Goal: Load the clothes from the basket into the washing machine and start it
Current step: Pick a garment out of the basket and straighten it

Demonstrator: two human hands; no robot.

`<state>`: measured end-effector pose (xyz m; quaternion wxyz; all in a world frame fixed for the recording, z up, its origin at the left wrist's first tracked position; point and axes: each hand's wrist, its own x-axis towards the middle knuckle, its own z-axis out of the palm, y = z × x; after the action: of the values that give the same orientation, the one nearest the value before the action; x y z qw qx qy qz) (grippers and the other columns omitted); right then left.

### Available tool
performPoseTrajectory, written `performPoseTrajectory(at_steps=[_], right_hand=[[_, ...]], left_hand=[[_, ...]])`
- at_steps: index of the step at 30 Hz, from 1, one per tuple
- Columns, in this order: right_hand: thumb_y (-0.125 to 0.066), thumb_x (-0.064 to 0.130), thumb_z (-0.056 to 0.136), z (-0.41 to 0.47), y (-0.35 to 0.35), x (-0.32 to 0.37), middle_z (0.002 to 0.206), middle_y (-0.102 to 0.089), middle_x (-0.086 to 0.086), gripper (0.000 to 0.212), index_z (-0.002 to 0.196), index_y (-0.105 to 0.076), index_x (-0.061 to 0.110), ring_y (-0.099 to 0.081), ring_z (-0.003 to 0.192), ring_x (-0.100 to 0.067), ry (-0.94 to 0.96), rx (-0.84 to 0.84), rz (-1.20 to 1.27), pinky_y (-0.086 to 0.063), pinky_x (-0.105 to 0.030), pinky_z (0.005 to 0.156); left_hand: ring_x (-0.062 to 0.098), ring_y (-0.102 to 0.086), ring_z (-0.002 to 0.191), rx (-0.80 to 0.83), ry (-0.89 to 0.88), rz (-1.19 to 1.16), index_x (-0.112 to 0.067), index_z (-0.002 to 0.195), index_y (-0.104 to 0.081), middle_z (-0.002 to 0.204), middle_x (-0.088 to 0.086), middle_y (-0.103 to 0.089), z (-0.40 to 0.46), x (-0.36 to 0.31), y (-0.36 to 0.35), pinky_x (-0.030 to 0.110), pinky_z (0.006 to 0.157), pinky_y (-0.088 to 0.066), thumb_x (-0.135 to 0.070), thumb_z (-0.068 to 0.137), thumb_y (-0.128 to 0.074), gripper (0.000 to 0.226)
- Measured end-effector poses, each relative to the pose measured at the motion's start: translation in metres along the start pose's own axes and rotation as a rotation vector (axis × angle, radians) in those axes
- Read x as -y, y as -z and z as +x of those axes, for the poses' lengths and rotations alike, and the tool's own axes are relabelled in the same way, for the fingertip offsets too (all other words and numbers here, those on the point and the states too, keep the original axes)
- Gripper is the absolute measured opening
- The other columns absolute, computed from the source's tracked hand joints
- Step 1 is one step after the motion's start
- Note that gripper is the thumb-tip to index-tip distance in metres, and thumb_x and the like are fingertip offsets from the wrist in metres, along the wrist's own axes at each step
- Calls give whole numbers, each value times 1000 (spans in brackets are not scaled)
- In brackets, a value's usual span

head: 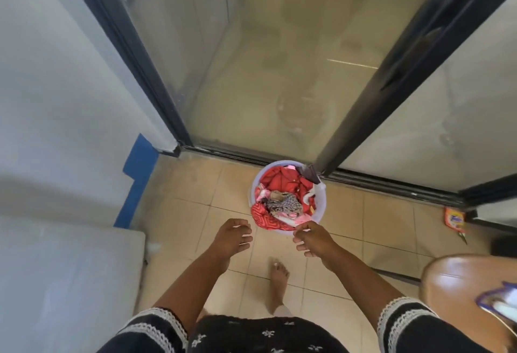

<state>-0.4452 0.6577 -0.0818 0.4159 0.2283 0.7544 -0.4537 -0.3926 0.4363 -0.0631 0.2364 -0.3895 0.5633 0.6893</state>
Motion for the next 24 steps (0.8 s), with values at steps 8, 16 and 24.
performPoseTrajectory(at_steps=[8, 16, 24], right_hand=[[-62, 27, 86, 86, 42, -7, 103, -71, -9, 9, 95, -58, 25, -68, 85, -28, 26, -47, -215, -49, -33, 69], [-53, 27, 95, 195, 17, -8, 148, -42, -9, 51, 144, -42, 18, -47, 130, -31, 191, 116, -798, -47, -38, 96], [-53, 12, 94, 340, -28, -38, 165, 10, -6, 65, 151, -31, 32, -20, 147, -33, 271, 138, -1412, -36, -45, 111]], left_hand=[[19, -57, 96, 24, 6, 421, -16, 113, -57, 115, 7, -61, 64, 3, -65, 30, 82, -47, -21, 95, -63, 19], [22, -39, 132, 68, -22, 823, -24, 136, -50, 140, 2, -43, 162, 14, -65, 28, 92, -34, -31, 93, -63, 45], [18, -46, 133, 116, -84, 780, -15, 139, -49, 145, 5, -48, 308, 68, -70, 21, 93, -34, -22, 97, -59, 44]])
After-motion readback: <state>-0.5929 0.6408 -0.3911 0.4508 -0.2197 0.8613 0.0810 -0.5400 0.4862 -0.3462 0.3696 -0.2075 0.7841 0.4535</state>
